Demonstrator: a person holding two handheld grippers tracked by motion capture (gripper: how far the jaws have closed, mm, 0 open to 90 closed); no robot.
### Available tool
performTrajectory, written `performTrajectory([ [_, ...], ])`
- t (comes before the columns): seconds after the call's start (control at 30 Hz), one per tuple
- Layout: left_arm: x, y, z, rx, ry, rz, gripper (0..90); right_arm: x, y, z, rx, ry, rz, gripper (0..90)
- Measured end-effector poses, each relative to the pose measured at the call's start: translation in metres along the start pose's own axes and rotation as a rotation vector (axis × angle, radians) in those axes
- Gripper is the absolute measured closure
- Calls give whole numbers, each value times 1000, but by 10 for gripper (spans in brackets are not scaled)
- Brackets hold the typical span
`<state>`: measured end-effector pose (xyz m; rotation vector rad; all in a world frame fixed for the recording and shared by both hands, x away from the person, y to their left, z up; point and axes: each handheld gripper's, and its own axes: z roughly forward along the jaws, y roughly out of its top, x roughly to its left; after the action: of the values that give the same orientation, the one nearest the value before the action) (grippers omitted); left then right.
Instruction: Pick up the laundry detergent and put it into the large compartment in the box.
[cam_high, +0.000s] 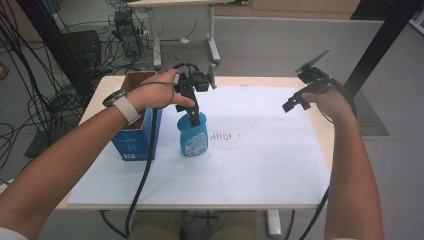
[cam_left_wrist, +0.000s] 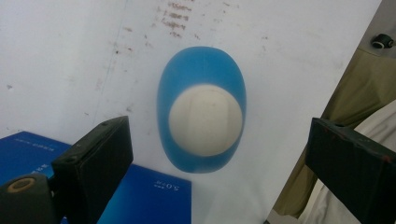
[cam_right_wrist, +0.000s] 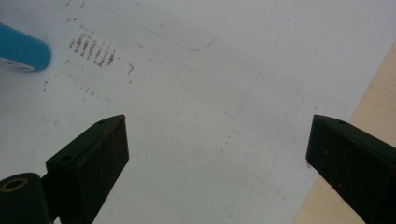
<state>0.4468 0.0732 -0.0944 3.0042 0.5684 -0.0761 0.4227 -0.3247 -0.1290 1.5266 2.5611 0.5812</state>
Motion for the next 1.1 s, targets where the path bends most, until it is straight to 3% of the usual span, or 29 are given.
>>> performTrajectory([
  [1.1,1,-2,2,-12,-3,-6,83,-1,0,3,4,3,3,55],
])
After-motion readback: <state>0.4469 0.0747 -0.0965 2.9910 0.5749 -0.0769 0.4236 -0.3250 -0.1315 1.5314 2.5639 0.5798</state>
